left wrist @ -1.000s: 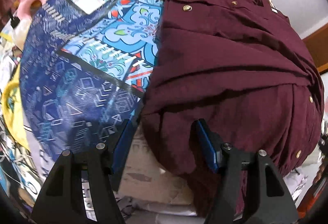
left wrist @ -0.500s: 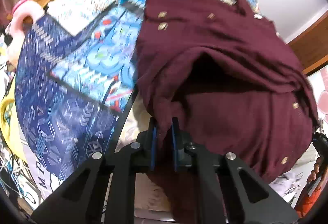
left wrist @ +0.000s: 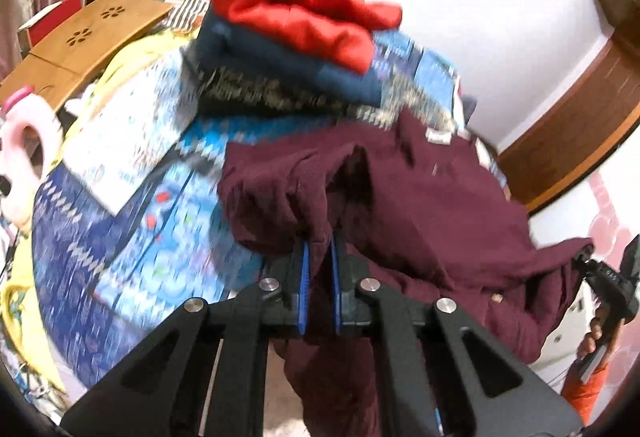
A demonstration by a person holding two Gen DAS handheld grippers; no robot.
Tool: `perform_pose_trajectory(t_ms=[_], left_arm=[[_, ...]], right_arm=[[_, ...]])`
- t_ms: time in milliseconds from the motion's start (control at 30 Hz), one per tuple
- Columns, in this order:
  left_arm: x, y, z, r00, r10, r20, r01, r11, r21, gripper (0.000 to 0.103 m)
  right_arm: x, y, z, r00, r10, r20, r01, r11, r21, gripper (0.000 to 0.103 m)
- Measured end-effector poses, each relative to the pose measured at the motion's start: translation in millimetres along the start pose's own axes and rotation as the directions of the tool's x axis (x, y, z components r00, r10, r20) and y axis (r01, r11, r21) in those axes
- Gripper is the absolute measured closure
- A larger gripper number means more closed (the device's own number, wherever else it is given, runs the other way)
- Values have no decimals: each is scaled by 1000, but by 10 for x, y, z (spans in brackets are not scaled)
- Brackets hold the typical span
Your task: Fold large clothes
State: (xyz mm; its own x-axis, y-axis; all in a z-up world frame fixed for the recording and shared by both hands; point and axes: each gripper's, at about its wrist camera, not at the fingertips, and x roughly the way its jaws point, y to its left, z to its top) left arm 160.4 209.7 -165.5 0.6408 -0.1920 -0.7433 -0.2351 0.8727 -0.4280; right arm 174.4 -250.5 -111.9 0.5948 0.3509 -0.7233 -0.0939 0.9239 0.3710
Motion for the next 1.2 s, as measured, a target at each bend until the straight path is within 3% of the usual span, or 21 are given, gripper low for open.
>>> perform_pose_trajectory(t_ms=[133, 233, 400, 533, 733, 800, 833, 1033, 1200], left_arm=[[165, 23, 419, 999, -22, 47, 24, 999, -44, 95], [409, 77, 648, 997, 44, 67, -41, 998, -48, 95], [1021, 276, 710, 993, 117, -25, -118, 992, -45, 94], [1389, 319, 568, 978, 174, -111, -174, 985, 14, 93], [1226, 105, 523, 963, 258, -71, -248, 960, 133, 86], [1102, 65, 519, 970, 238, -58, -228, 964, 136, 70], [1006, 46, 518, 975, 217, -47, -209, 969, 133, 67], [538, -61, 461, 982, 186, 21, -187, 971, 149, 59], [302, -169, 301, 983, 181, 32, -184, 963, 195, 47]], right_arm=[[209, 26, 397, 999, -5, 42, 5, 1000, -2, 96], [492, -63, 611, 999, -35, 31, 34, 999, 34, 96], [1057, -322, 699, 995, -86, -53, 91, 990, 107, 96], [1306, -439, 624, 988, -97, -124, 112, 986, 126, 96], [1175, -408, 679, 983, -106, -148, 122, 987, 103, 94], [1121, -374, 715, 982, -111, -156, 127, 987, 95, 92], [1036, -336, 719, 982, -113, -151, 126, 988, 85, 89], [633, -91, 682, 989, -132, -72, 132, 991, -7, 67], [382, 92, 590, 990, -136, -35, 133, 988, -74, 65]])
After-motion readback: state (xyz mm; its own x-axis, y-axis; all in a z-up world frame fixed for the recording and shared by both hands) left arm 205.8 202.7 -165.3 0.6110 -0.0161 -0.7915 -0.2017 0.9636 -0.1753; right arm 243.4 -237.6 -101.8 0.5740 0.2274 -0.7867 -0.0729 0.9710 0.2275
